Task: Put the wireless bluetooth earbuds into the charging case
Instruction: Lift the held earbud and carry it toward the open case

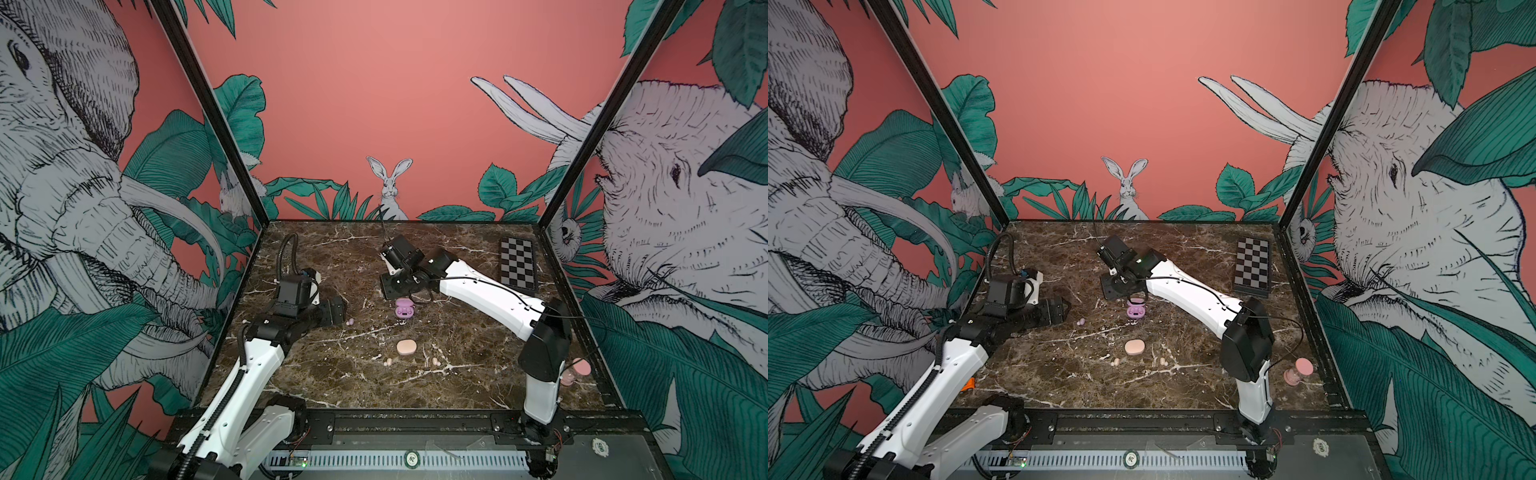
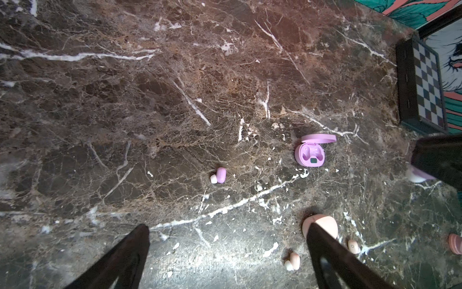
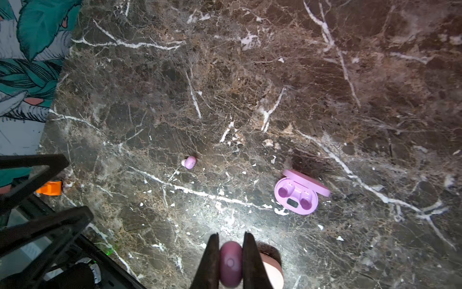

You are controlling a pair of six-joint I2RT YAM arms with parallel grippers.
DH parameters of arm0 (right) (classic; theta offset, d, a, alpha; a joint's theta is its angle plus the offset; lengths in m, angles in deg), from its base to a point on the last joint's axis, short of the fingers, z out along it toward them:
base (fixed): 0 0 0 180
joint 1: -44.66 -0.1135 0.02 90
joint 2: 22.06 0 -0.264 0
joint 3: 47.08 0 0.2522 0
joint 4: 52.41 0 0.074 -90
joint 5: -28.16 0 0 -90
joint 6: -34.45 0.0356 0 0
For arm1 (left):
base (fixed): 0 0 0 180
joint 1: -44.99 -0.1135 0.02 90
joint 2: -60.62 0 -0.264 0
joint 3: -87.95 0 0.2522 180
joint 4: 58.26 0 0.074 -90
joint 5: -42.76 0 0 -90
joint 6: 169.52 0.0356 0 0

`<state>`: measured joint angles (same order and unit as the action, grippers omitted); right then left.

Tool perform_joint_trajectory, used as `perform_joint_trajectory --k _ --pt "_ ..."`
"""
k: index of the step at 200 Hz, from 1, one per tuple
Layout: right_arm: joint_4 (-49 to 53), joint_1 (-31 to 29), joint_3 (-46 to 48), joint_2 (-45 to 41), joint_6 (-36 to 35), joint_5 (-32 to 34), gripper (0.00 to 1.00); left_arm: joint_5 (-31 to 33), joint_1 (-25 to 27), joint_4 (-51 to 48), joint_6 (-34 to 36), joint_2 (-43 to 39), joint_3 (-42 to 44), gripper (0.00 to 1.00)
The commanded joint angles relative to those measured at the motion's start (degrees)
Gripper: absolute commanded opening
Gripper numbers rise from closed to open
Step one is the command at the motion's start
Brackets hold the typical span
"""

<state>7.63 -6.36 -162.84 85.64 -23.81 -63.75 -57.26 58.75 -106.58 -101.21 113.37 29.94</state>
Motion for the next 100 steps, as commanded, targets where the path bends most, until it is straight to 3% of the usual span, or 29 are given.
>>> perform_joint_trajectory --k 1,47,77,100 --pt "-2.7 0.7 3.7 -4.1 -3.6 1.8 0.0 -1.2 0.7 1.2 1.0 -1.0 0.7 0.99" --pt "-8.8 2.5 12.8 -10.8 -7.8 0.1 0.0 1.9 4.5 -0.4 3.2 -0.4 -0.6 0.99" --pt "-13.3 4.1 18.3 -13.9 -9.7 -1.9 0.0 10.0 10.3 -3.9 7.0 -0.3 -3.3 0.99" --pt "-17.1 5.4 22.2 -15.5 -11.4 -4.0 0.0 13.0 11.1 -3.7 10.4 -1.0 -3.3 0.99"
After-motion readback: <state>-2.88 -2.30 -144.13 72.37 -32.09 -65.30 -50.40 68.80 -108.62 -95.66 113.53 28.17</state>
